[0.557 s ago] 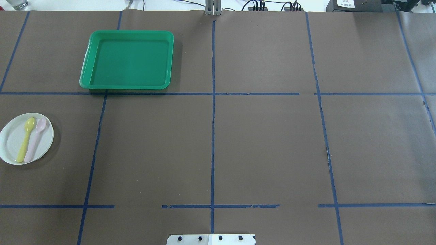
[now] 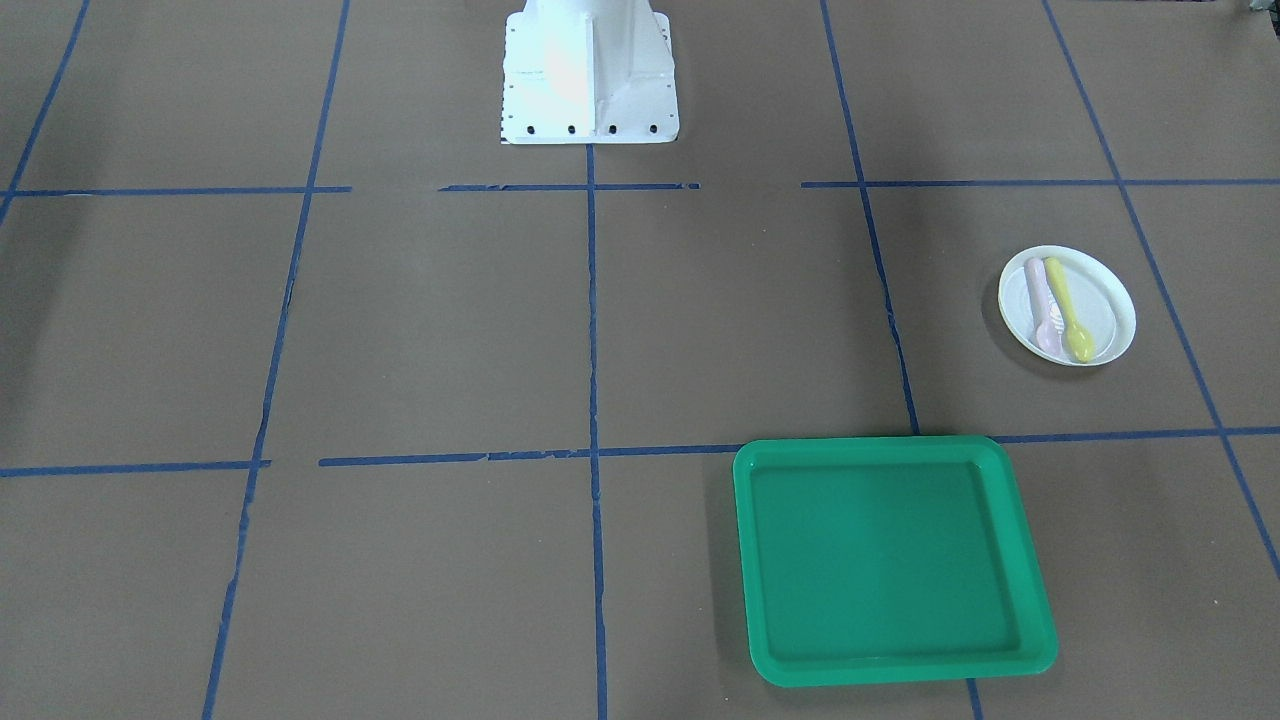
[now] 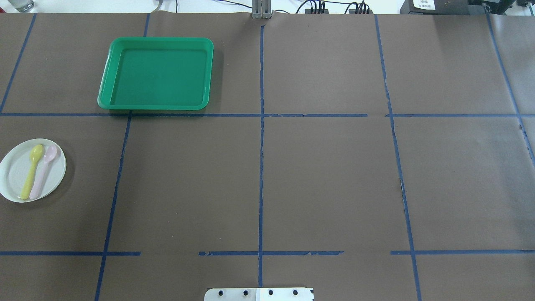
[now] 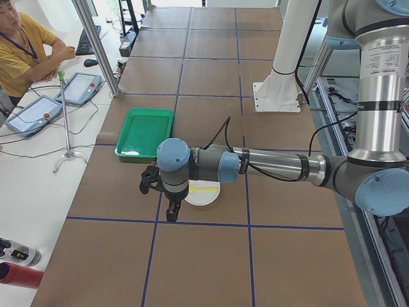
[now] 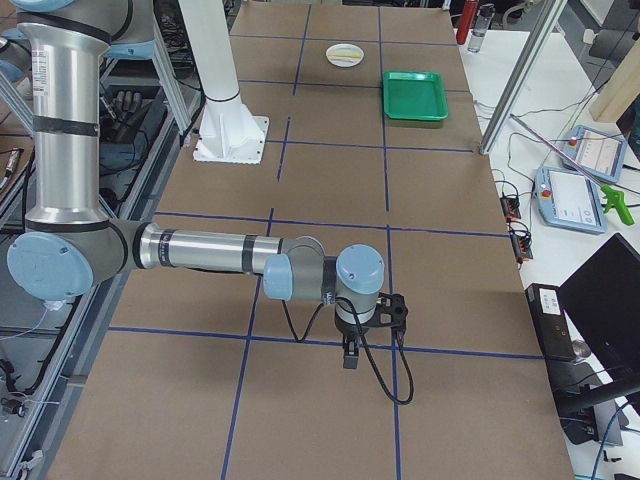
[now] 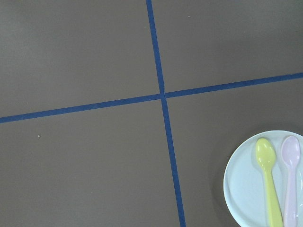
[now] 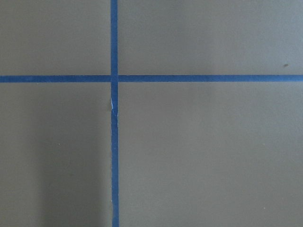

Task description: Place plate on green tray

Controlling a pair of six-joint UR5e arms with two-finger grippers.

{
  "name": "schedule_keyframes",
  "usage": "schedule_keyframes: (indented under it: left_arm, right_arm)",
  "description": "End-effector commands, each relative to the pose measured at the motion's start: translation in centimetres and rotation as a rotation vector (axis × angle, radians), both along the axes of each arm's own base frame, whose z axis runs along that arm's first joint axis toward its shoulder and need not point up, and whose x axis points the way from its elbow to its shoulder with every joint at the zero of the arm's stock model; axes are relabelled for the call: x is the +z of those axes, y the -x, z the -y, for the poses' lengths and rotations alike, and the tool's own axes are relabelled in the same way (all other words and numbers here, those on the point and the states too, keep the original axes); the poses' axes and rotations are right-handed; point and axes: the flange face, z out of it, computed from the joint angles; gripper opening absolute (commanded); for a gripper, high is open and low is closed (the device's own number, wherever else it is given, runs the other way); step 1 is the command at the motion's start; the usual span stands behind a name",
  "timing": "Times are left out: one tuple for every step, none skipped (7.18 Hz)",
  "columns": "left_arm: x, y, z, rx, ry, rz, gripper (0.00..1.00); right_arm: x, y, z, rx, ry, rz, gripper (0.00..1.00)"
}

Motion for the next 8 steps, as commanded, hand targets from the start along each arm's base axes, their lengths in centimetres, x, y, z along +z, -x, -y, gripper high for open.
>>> schedule_keyframes:
  left_arm:
    - [0.4,-0.5,0.4,0.010,-0.130,-0.001,1.00]
    - [2.3,-3.1,-0.2,0.027,-0.121,-0.014,1.00]
    - [2.7,-6.8,0.1,0.001,-0.023,-0.022,1.00]
    - [3.7,-11.8,0.3,0.039,-0.018,-0.041,1.00]
    - [4.6,-14.9,0.1,0.022,-0.011,-0.070,1.00]
    - [5.3,-18.5,-0.7,0.009,0.065,-0.081,1.00]
    - [6.7,-19.7,-1.1,0.011,0.078,-0.054,1.00]
    - [7.9,-20.1,-1.3,0.013,0.089,-0.033,1.00]
  right_arm:
    - [0.0,0.0,0.0,0.000,0.000,0.000,1.00]
    - [0.0,0.0,0.0,0.000,0.000,0.000,1.00]
    - [0.0,0.0,0.0,0.000,0.000,0.000,1.00]
    - [0.0,0.0,0.0,0.000,0.000,0.000,1.00]
    - [0.0,0.0,0.0,0.000,0.000,0.000,1.00]
    - [0.0,0.0,0.0,0.000,0.000,0.000,1.00]
    - [0.0,0.0,0.0,0.000,0.000,0.000,1.00]
    - [0.0,0.0,0.0,0.000,0.000,0.000,1.00]
